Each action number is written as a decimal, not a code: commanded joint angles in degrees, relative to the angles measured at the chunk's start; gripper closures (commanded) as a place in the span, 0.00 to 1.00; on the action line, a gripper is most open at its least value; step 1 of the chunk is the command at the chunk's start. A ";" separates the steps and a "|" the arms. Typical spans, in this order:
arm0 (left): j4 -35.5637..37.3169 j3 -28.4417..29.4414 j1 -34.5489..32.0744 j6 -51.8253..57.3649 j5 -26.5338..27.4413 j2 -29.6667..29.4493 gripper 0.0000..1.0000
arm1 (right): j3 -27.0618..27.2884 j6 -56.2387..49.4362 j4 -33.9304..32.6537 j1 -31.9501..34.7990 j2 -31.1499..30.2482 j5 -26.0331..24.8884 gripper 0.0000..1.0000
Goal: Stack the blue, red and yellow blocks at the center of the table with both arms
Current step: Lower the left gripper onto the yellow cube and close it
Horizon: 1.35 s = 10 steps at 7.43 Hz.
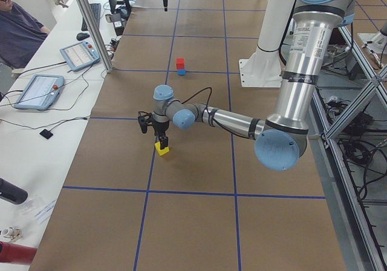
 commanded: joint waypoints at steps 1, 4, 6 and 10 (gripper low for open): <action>-3.61 1.83 0.29 -0.06 0.02 1.17 0.00 | 0.02 -0.09 0.00 0.03 0.00 0.03 0.01; -4.51 2.97 0.73 -0.24 0.11 1.09 0.00 | 0.02 -0.18 0.00 0.30 0.00 0.03 0.01; -6.16 3.06 1.34 -0.32 0.72 1.17 0.28 | 0.02 -0.18 0.00 0.38 0.00 0.03 0.01; -5.57 -1.91 1.17 0.02 0.55 1.35 1.00 | 0.02 -0.18 0.00 0.38 0.00 0.03 0.01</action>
